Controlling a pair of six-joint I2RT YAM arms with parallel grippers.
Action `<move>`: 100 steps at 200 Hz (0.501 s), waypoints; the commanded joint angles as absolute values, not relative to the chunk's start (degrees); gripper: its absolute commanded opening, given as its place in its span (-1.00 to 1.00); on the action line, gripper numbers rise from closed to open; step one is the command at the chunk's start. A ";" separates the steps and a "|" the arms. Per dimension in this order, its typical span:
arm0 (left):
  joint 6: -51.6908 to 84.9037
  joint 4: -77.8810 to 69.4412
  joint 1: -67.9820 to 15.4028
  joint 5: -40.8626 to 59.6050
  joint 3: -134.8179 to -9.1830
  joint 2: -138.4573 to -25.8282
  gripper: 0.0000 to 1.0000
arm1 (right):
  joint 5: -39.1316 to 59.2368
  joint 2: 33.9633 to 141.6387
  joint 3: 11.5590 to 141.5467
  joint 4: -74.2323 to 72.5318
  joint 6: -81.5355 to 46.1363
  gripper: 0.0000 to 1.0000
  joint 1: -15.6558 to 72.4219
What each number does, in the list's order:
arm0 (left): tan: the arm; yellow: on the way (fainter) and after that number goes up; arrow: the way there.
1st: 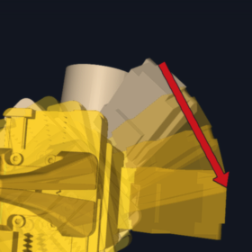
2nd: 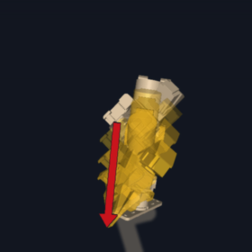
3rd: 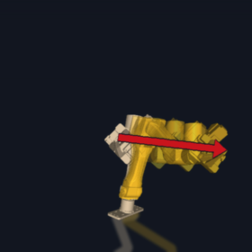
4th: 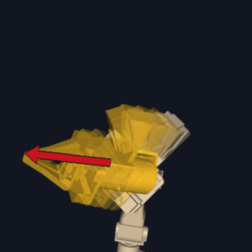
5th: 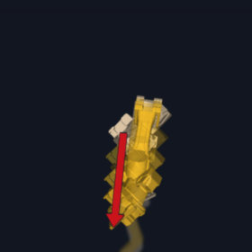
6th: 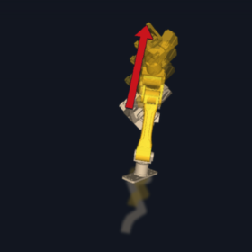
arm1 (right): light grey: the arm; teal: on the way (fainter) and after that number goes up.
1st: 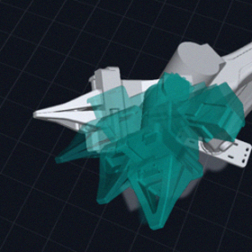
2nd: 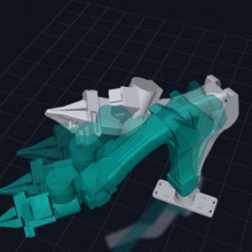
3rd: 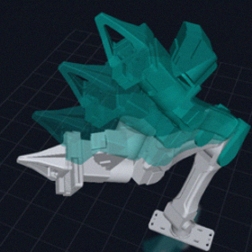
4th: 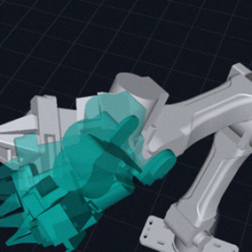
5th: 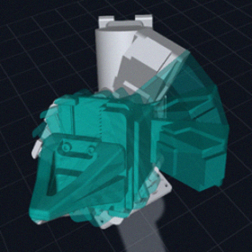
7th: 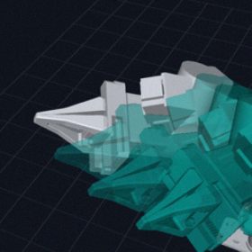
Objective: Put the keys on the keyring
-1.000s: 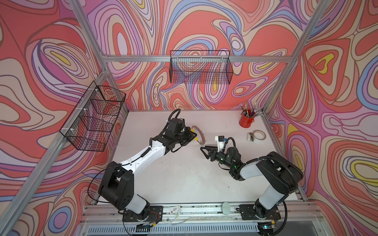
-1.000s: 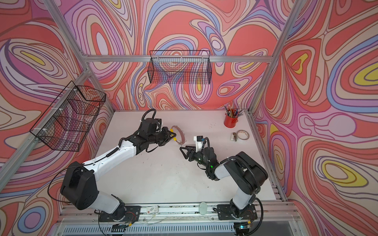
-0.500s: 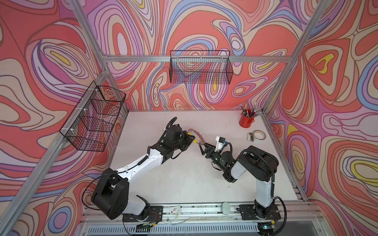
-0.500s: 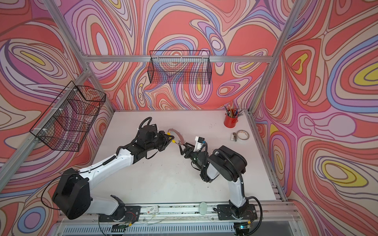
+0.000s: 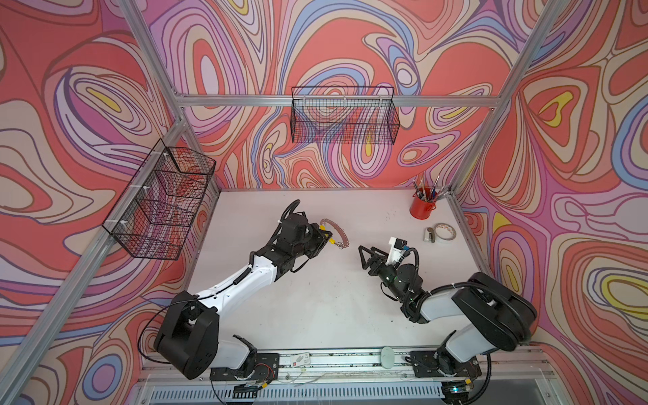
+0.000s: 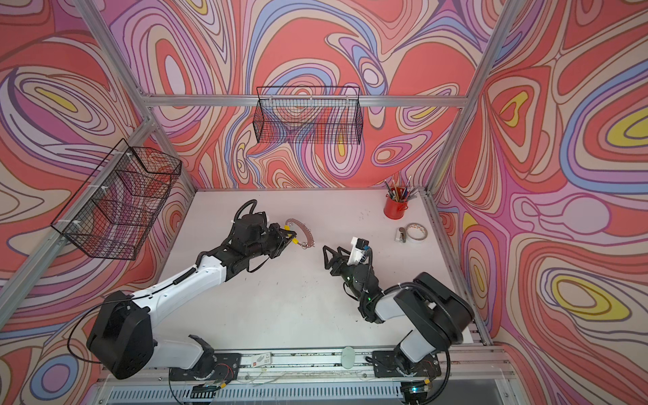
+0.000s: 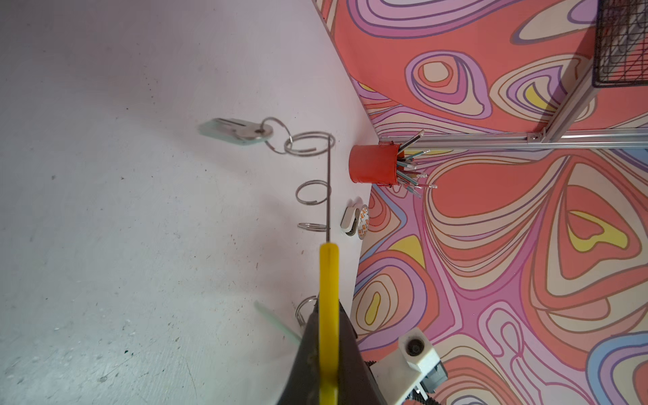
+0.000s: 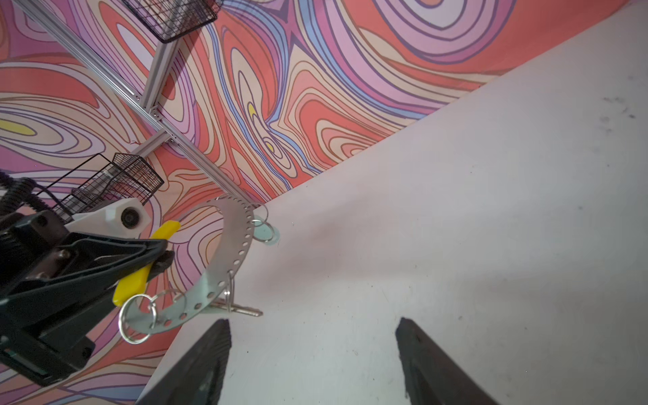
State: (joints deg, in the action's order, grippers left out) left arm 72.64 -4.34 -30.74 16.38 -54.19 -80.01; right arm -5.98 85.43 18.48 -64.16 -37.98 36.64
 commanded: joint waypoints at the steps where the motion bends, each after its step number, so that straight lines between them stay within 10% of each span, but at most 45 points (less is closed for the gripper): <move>1: 62.88 -8.59 -30.50 20.78 -57.37 -81.17 -1.00 | -0.69 78.52 21.16 -47.07 -33.45 0.53 36.29; 67: 23.91 -10.79 -30.59 38.12 -60.70 -86.39 -1.00 | 16.37 68.72 35.81 -11.46 -32.54 0.44 25.24; 100: 30.31 -11.91 -30.51 40.66 -62.20 -91.95 -1.00 | 14.74 67.26 36.74 -4.92 -32.15 0.43 22.50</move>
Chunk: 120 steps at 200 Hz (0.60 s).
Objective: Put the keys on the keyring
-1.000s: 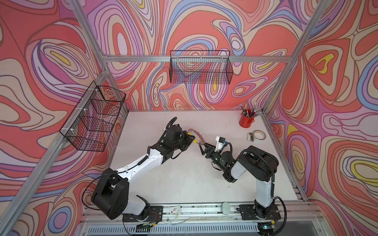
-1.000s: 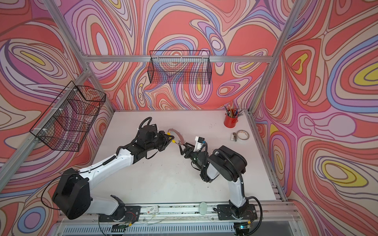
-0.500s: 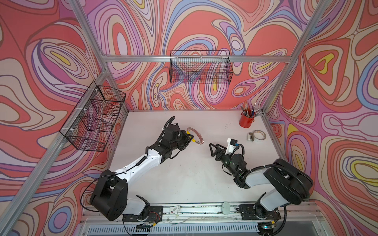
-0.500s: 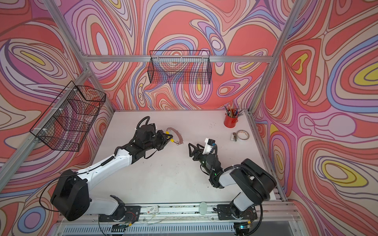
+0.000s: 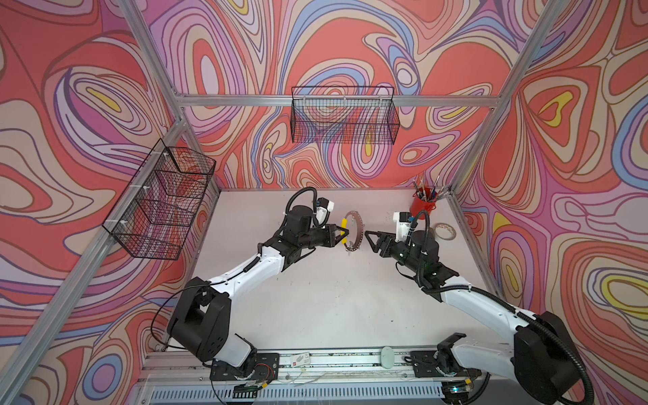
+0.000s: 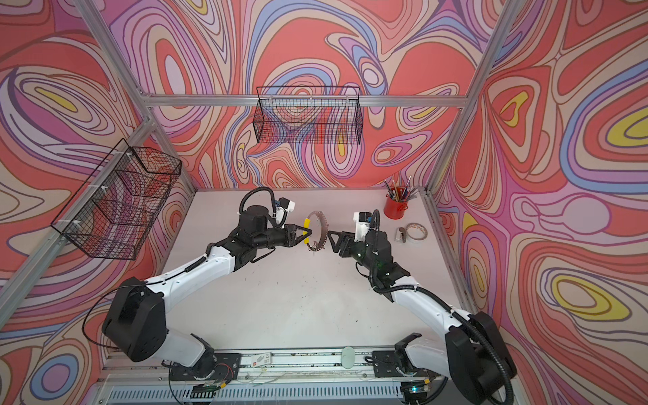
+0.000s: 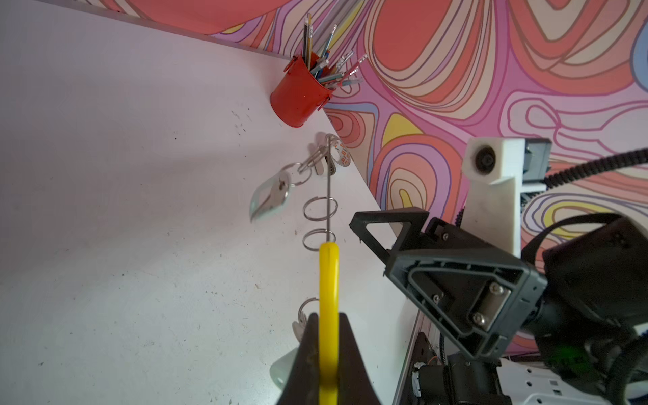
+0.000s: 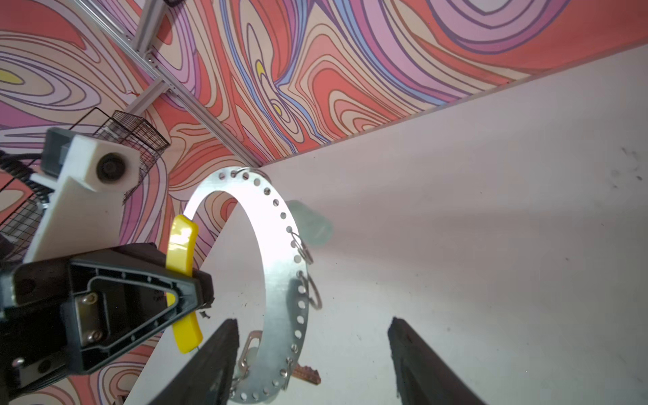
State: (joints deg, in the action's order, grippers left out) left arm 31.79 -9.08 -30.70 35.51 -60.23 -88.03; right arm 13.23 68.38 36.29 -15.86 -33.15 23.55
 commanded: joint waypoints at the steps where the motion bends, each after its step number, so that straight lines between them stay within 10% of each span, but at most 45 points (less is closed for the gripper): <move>1: 30.76 -12.15 -30.50 40.59 -62.21 -92.12 -1.00 | 14.66 67.20 36.74 -4.79 -32.12 0.43 22.46; 120: 69.20 -42.29 -33.99 38.08 -50.11 -114.99 -1.00 | 10.11 67.92 37.18 3.78 -29.25 0.44 22.45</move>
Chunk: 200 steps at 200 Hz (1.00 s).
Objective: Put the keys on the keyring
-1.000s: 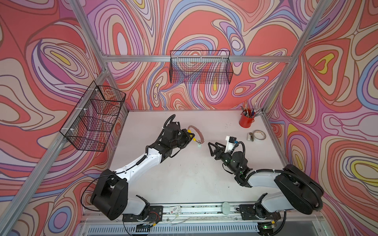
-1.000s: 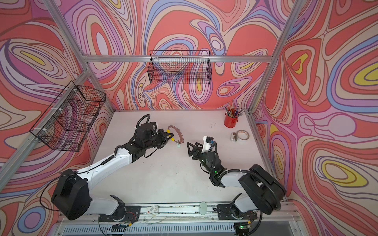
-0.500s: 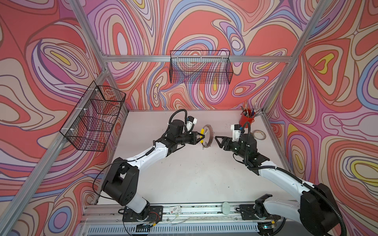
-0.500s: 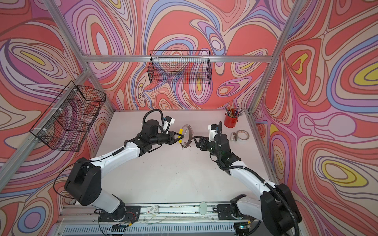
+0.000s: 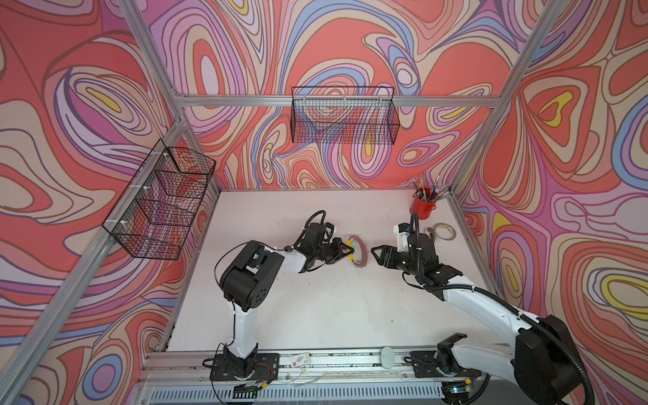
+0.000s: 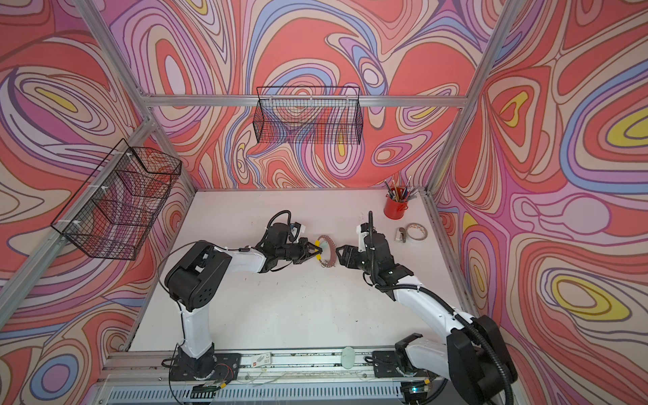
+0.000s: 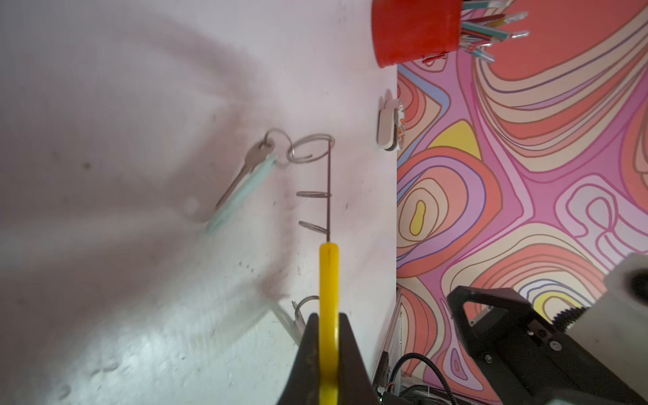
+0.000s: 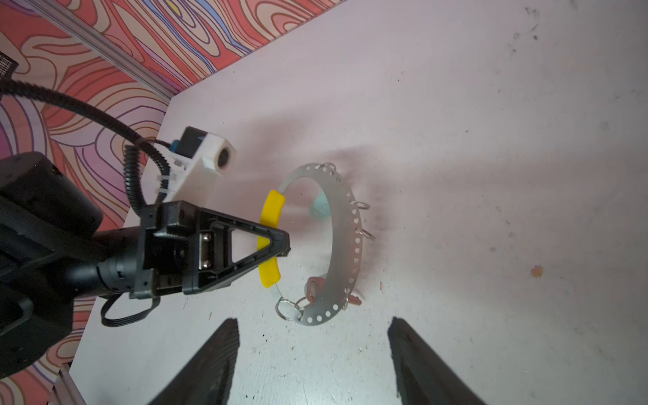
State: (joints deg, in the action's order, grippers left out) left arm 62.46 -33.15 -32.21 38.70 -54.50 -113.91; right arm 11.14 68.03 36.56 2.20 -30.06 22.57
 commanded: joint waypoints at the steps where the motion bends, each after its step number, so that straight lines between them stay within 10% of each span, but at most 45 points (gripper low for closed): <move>1: 69.27 -42.50 -34.05 38.11 -49.89 -115.06 -1.00 | 10.11 67.97 37.18 3.82 -29.26 0.44 22.43; 200: 71.34 -47.06 -35.82 38.19 -43.47 -115.58 -0.84 | 10.36 76.61 35.90 9.57 -31.26 0.23 28.48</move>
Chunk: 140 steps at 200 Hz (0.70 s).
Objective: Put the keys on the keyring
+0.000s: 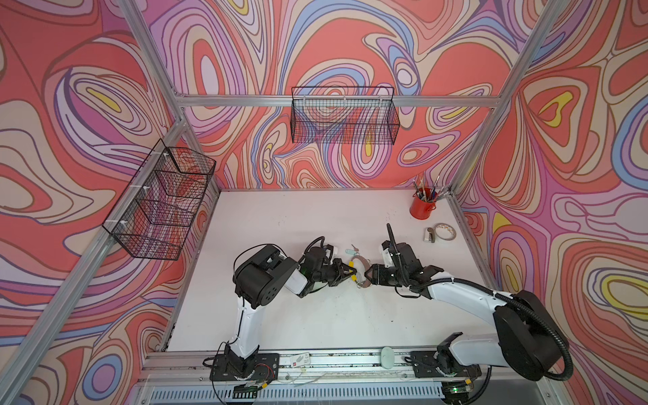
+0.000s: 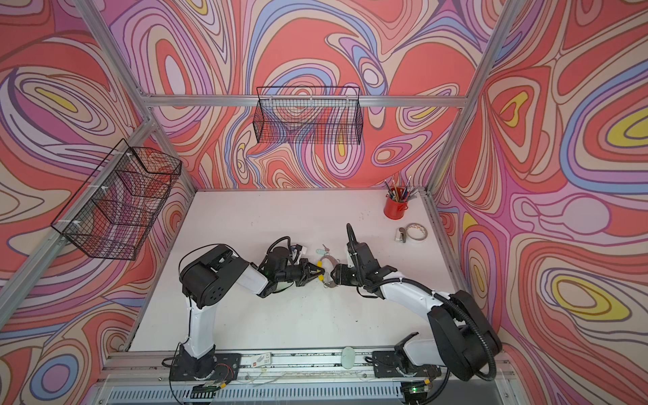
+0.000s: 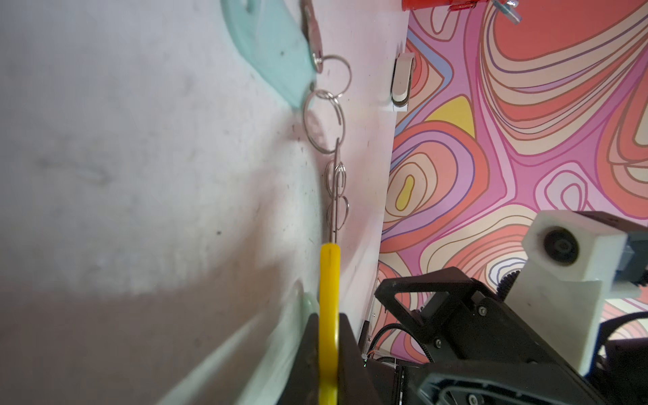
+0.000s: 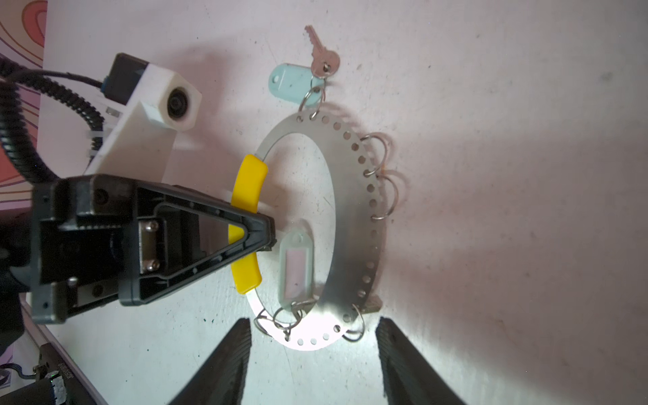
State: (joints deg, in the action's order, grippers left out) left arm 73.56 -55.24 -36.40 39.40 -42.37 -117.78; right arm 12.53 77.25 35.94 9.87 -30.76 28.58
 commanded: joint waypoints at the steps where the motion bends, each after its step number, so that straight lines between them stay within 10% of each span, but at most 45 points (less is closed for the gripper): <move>1: 71.22 -46.86 -35.80 38.21 -43.53 -115.54 -0.84 | 10.32 76.54 35.88 9.49 -31.27 0.23 28.48; 140: 55.29 -13.43 -28.66 32.21 -50.25 -95.14 -0.73 | 6.90 74.84 38.97 10.88 -29.95 0.33 25.93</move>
State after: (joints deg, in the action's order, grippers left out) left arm 61.95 -22.70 -29.67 34.33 -47.97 -95.98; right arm 8.40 76.27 38.63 10.31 -30.65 26.15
